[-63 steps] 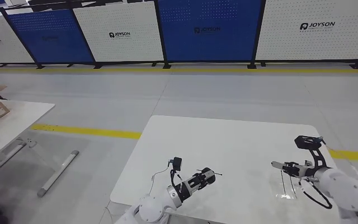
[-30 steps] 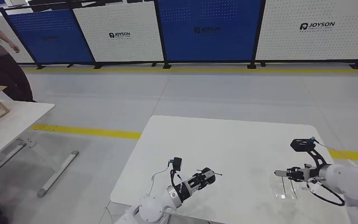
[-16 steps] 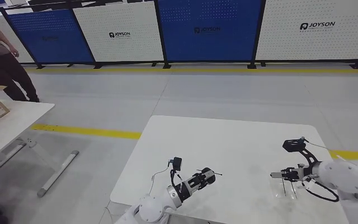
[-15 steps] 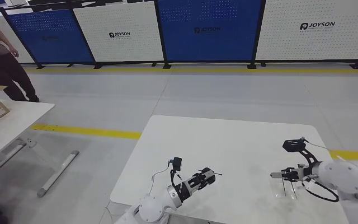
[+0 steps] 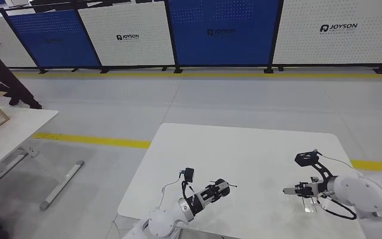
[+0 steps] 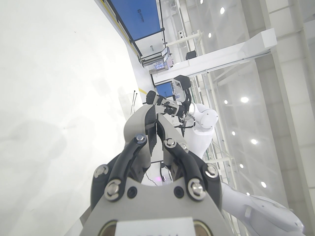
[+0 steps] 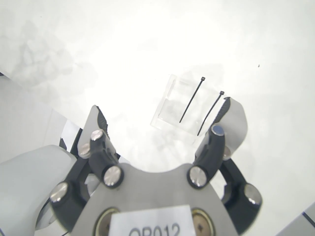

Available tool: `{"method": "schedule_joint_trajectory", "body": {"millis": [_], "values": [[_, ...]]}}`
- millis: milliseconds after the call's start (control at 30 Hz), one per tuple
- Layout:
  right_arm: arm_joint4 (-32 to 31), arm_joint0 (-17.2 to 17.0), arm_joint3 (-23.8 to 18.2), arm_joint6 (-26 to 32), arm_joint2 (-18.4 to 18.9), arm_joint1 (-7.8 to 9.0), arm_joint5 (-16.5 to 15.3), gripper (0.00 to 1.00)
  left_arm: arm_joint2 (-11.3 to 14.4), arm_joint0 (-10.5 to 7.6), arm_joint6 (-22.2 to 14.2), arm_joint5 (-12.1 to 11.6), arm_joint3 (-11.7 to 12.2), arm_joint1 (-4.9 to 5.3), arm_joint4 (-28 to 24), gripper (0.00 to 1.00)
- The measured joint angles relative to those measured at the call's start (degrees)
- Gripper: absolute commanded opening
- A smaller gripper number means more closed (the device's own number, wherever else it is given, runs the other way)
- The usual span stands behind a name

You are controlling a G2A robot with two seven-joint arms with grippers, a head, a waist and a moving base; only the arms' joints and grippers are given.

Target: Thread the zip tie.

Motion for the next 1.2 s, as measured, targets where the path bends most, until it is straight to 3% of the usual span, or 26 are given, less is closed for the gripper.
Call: {"method": "schedule_joint_trajectory", "body": {"millis": [200,233,267,333,467,600,767,933,1200], "values": [[1.9,-0.8,2.1,-1.7,0.3,0.07,-0.1,1.0,0.0,0.0,0.0,0.0,0.0,0.0,0.0,0.0],[2.0,-0.8,2.4,-1.7,0.3,0.12,-0.3,0.84,0.0,0.0,0.0,0.0,0.0,0.0,0.0,0.0],[2.0,-0.9,2.5,-1.7,0.4,0.16,-0.3,0.54,0.0,0.0,0.0,0.0,0.0,0.0,0.0,0.0],[1.8,-1.2,2.6,-1.7,0.8,0.31,0.2,0.39,0.0,0.0,0.0,0.0,0.0,0.0,0.0,0.0],[1.3,-2.3,1.2,-0.8,2.1,0.76,0.8,0.42,0.0,0.0,0.0,0.0,0.0,0.0,0.0,0.0],[0.4,-2.9,0.3,1.1,2.2,1.05,1.5,0.39,0.0,0.0,0.0,0.0,0.0,0.0,0.0,0.0],[1.3,-2.2,1.8,1.4,1.7,1.08,2.0,0.36,0.0,0.0,0.0,0.0,0.0,0.0,0.0,0.0],[1.2,-1.6,3.0,1.5,1.5,1.4,2.4,0.4,0.0,0.0,0.0,0.0,0.0,0.0,0.0,0.0],[1.5,-0.4,4.4,1.5,-0.3,1.81,4.2,0.29,0.0,0.0,0.0,0.0,0.0,0.0,0.0,0.0]]}}
